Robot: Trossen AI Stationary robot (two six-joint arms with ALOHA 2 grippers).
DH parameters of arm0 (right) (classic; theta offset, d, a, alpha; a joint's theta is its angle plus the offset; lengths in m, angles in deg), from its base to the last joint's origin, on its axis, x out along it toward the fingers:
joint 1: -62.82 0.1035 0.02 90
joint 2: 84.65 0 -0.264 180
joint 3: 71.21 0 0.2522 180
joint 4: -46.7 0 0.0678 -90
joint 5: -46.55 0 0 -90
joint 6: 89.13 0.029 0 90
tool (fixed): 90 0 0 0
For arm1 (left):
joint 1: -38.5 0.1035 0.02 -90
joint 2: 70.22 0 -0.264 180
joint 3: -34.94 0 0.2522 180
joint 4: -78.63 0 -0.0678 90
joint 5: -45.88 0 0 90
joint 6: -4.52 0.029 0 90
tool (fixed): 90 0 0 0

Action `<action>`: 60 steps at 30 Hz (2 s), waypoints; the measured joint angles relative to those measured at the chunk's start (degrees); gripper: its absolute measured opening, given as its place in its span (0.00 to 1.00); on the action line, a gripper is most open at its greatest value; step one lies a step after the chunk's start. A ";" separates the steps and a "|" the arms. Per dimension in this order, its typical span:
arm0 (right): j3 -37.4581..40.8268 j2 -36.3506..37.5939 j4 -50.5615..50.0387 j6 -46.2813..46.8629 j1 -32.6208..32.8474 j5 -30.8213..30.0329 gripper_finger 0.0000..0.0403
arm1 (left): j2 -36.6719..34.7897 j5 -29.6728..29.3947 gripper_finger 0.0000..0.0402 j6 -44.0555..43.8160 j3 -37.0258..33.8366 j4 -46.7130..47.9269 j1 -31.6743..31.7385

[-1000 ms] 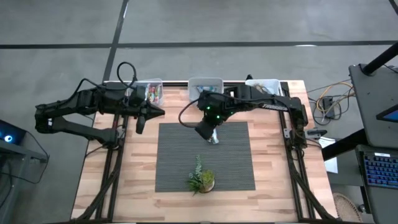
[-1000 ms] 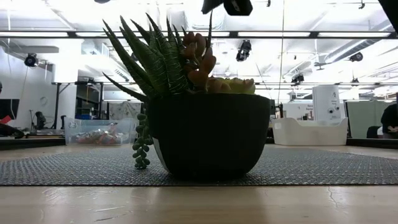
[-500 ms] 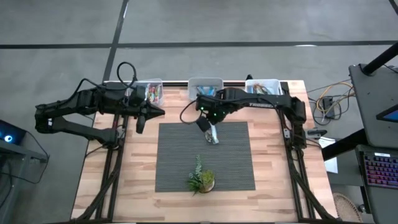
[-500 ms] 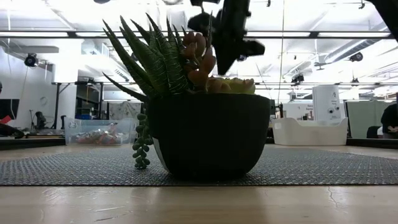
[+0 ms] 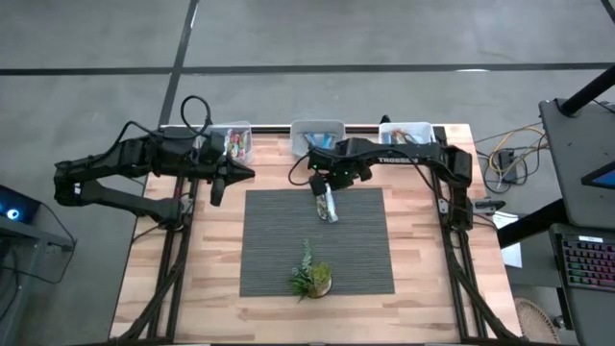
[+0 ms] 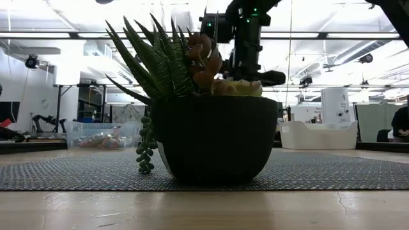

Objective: Pick and place Granola Bars by type
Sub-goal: Put the yellow granola bar into the white bin

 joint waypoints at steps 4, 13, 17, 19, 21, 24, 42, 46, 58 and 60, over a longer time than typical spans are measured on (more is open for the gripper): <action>1.73 0.02 1.54 0.82 -0.12 0.17 0.02 | 0.00 0.00 0.00 0.00 0.00 0.00 0.00; 2.76 0.04 5.03 3.11 -0.10 0.44 0.02 | 0.00 0.04 0.00 -2.35 0.00 -0.01 0.00; 2.76 0.06 6.17 5.80 -0.10 0.54 0.02 | 0.00 0.03 0.00 -3.00 0.00 -0.02 0.01; 2.78 0.05 6.50 6.66 -0.17 1.45 0.02 | 0.00 0.02 0.00 -3.51 0.00 -0.02 0.01; 2.85 0.04 6.90 7.66 -0.25 1.82 0.02 | 0.00 0.02 0.00 -3.53 0.00 -0.02 0.00; 2.87 0.04 6.87 9.90 -0.40 2.06 0.02 | 0.00 0.03 0.00 -4.54 0.00 -0.02 0.01; 3.22 -1.98 6.94 6.33 -0.38 6.84 0.20 | 0.00 0.03 0.00 -6.80 0.00 -0.04 0.01; 3.26 -2.75 6.95 6.49 -0.36 7.51 0.33 | 0.00 0.04 0.00 -6.84 0.00 -0.04 -0.01; 3.28 -3.85 7.03 5.99 -0.96 4.99 0.62 | 0.00 0.07 0.00 -7.58 0.00 -0.02 0.01; 3.28 -4.31 7.07 5.34 -0.91 5.00 0.64 | 0.01 0.07 0.00 -7.60 0.00 -0.02 -0.01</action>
